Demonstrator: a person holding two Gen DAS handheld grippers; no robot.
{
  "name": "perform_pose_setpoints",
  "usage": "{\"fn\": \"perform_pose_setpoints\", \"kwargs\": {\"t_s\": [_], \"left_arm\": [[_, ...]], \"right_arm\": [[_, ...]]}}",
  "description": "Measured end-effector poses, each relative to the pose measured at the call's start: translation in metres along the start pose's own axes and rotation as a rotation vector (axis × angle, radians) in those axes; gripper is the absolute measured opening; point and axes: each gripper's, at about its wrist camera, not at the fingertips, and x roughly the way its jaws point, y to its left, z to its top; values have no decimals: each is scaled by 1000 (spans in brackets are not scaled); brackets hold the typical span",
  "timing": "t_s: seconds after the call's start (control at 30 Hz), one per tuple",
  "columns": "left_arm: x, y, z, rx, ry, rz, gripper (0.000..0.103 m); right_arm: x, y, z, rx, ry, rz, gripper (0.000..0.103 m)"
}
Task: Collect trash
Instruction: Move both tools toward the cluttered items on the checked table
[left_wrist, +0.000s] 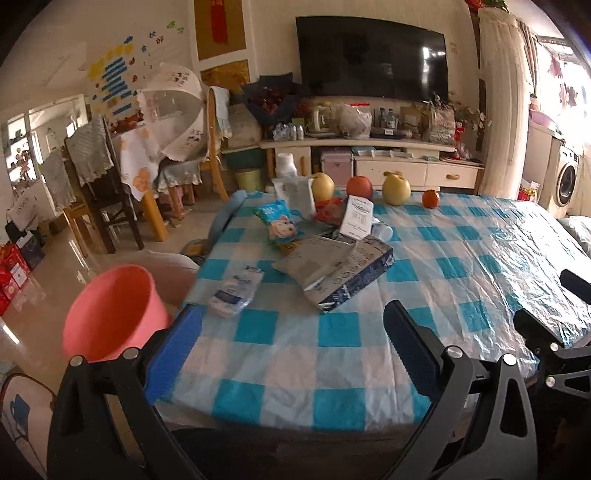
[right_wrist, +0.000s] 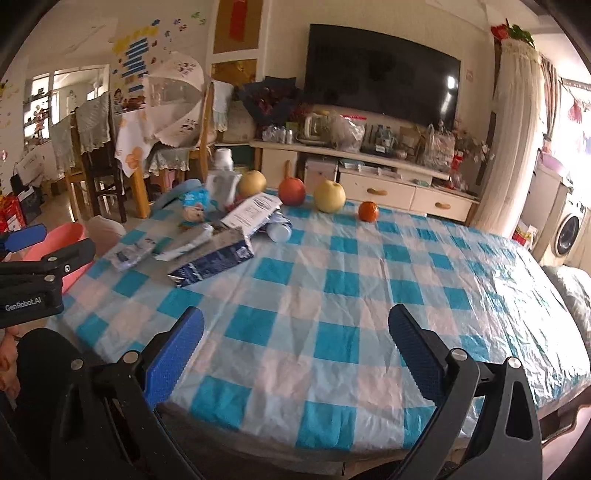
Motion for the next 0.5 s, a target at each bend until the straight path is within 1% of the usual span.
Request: {"fn": "perform_pose_setpoints", "kwargs": {"t_s": [0.23, 0.5], "left_arm": [[-16, 11, -2, -8, -27, 32, 99], [-25, 17, 2, -21, -45, 32, 99]], "right_arm": [[-23, 13, 9, -5, -39, 26, 99], [-42, 11, 15, -3, -82, 28, 99]]}}
